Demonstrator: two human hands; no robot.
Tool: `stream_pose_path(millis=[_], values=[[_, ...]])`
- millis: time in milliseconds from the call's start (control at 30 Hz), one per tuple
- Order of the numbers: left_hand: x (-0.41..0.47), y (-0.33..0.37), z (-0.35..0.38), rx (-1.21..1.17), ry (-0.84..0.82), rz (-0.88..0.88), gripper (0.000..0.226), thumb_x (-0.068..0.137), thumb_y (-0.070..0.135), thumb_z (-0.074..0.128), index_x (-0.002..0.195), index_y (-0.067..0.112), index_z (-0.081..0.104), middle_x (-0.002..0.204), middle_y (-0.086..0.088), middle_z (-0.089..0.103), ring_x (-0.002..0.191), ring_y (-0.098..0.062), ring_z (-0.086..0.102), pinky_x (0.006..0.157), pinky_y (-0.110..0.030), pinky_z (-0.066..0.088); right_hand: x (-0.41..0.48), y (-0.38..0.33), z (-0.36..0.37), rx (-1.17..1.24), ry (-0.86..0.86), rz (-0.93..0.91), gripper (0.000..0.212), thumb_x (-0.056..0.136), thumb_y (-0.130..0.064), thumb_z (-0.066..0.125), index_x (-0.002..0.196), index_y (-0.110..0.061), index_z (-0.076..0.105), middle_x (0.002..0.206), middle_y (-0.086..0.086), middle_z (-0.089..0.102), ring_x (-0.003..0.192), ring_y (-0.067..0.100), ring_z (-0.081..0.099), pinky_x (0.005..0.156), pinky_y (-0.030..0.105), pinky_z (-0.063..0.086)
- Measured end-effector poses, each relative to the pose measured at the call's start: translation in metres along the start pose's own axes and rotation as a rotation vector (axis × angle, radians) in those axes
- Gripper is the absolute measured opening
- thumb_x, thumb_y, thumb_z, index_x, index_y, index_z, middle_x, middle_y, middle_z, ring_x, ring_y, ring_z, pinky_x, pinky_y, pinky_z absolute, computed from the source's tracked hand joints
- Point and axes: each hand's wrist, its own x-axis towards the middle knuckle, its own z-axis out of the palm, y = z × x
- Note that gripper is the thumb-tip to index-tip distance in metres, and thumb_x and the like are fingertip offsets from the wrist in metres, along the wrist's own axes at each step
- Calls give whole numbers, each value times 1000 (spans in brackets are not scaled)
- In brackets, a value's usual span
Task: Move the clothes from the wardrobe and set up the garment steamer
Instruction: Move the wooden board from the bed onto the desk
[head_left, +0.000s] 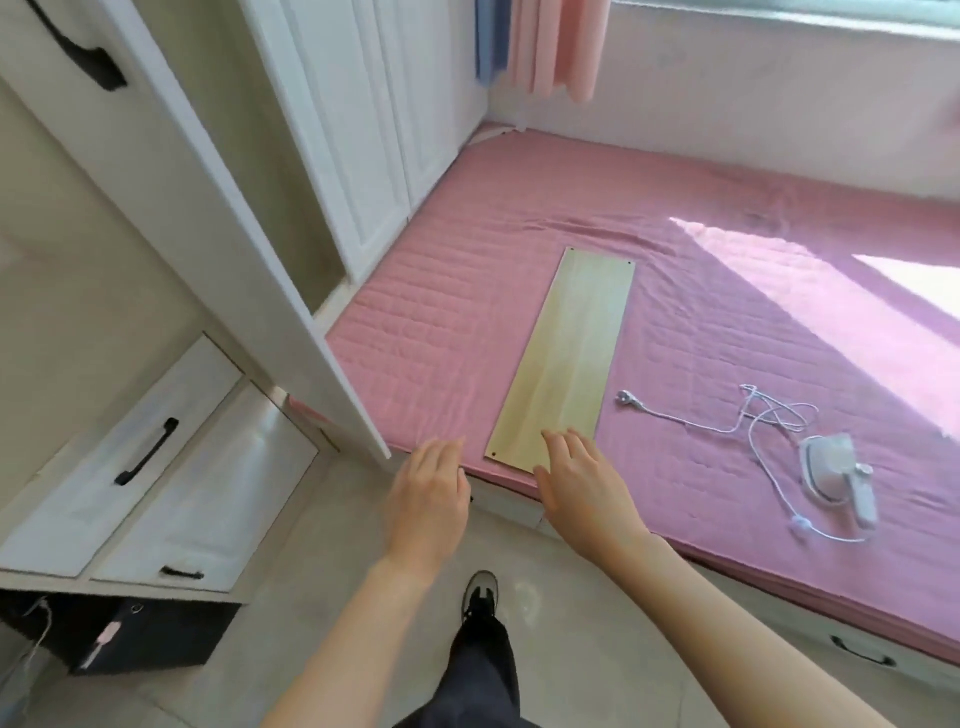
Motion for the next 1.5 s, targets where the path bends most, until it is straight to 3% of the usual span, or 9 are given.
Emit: stream_pose_path(millis=[167,300,600,800,1067,1333,1500], values=[[59,4,25,68,-112,79,41,83,12,65,124,7,61,120,-6,65,115,-22,58,105,-33,38,42,40,4,-14,-14,116,45,92,-17,50,133,-1,44,125,15,56,122,32,46,99,40,44],[101,0,45,87,-182,139,43,80,11,68,122,5,61,119,-7,65,113,-25,59,101,-36,43,73,66,6,-7,-16,203,45,92,-18,54,131,2,48,122,17,59,118,34,51,97,40,46],[184,16,102,28,-276,121,38,90,7,53,128,3,55,125,-9,60,121,-26,50,105,-34,38,131,143,15,-24,-108,259,40,95,-21,42,132,-4,45,119,11,57,113,29,48,95,34,42],[220,41,144,17,-355,-7,40,96,14,44,135,6,48,134,-5,53,128,-19,43,108,-32,36,167,198,20,17,-198,233,36,96,-21,41,129,-5,42,121,10,52,116,28,44,96,34,41],[242,58,212,-64,-479,-303,44,97,13,39,140,8,41,142,-6,46,131,-21,38,107,-35,35,215,271,44,60,-358,205,28,98,-19,39,122,-5,42,121,12,49,115,30,44,91,35,41],[268,21,300,-141,-515,-467,46,95,12,45,140,8,41,142,-11,46,131,-26,41,108,-40,35,261,312,124,26,-484,207,26,98,-15,39,121,-4,43,120,14,50,114,29,45,90,32,39],[284,-19,364,-125,-559,-482,48,93,12,46,141,7,40,144,-12,45,132,-29,41,108,-40,34,283,331,183,95,-548,311,21,98,-15,39,115,-3,43,118,15,51,109,30,46,80,32,38]])
